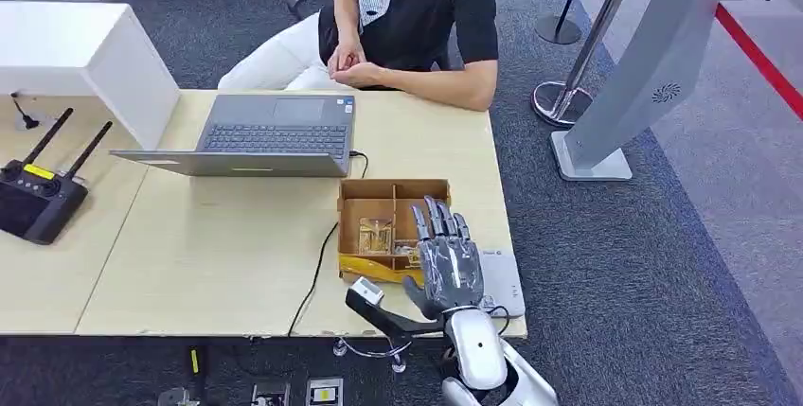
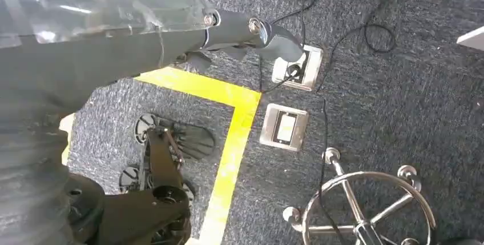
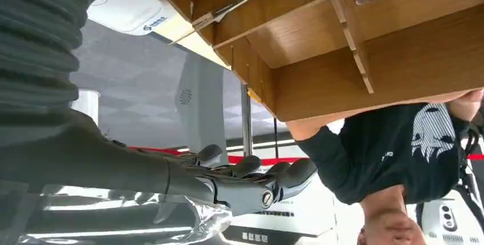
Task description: Pass the card to the sensor for recognition and then transmit it.
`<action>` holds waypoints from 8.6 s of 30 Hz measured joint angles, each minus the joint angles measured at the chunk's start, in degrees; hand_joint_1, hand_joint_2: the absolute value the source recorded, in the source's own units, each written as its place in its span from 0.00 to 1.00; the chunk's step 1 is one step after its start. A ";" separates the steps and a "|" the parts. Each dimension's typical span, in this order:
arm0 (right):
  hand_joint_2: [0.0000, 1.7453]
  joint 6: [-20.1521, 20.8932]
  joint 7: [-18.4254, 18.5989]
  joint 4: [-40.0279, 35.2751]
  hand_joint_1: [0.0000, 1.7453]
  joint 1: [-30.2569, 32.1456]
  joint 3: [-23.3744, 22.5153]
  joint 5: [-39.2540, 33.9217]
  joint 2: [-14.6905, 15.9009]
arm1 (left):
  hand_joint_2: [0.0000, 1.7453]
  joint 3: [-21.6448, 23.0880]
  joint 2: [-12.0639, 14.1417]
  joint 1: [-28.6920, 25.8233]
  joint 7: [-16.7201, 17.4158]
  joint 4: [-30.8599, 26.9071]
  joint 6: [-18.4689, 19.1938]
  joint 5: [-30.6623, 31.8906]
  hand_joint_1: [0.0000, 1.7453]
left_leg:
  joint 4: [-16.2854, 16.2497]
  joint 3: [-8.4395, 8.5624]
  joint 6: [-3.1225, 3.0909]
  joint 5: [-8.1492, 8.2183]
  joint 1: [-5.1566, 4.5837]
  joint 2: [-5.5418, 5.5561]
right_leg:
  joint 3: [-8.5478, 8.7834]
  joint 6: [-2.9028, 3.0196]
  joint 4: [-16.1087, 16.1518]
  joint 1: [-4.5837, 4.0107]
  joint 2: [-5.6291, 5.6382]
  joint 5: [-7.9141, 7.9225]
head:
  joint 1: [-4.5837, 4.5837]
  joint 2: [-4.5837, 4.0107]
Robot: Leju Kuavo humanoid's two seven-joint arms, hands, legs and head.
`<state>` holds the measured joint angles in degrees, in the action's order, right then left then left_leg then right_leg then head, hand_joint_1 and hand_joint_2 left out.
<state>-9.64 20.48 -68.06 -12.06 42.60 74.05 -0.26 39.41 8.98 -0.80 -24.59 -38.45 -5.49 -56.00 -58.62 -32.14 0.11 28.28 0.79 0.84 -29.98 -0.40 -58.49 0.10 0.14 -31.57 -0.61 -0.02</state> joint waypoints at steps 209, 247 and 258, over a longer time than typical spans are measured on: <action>1.00 -6.47 -2.86 7.48 0.00 -17.73 0.57 -6.42 -5.64 | 1.00 1.03 -0.46 1.44 -3.32 -0.39 0.72 -2.78 0.00 | 0.00 -0.03 0.08 -0.05 0.02 -0.03 | -0.09 0.03 -0.02 -0.01 0.03 0.02 | 0.00 0.00; 1.00 -23.26 -14.49 50.41 1.00 9.56 -51.06 -80.43 -0.96 | 1.00 -45.06 -10.60 3.20 -2.23 18.66 -15.74 -3.10 1.00 | 0.05 -0.04 0.03 0.11 0.01 -0.04 | -0.06 0.09 0.11 -0.01 0.00 -0.08 | 0.02 0.00; 1.00 -14.52 -13.15 54.27 0.00 8.95 -51.15 -76.54 -2.49 | 1.00 -49.85 -14.82 4.61 11.94 28.36 -20.39 -3.47 0.00 | 0.05 -0.01 0.03 0.11 0.00 -0.04 | -0.03 0.09 0.11 -0.01 0.01 -0.08 | 0.02 0.00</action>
<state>-24.16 7.33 -13.79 -3.11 -8.55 -2.49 -2.75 -10.45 -5.83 3.81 -12.65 -10.08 -25.88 -59.47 -58.57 -32.15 0.14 28.39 0.80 0.80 -30.01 -0.31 -58.38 0.09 0.15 -31.64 -0.59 -0.02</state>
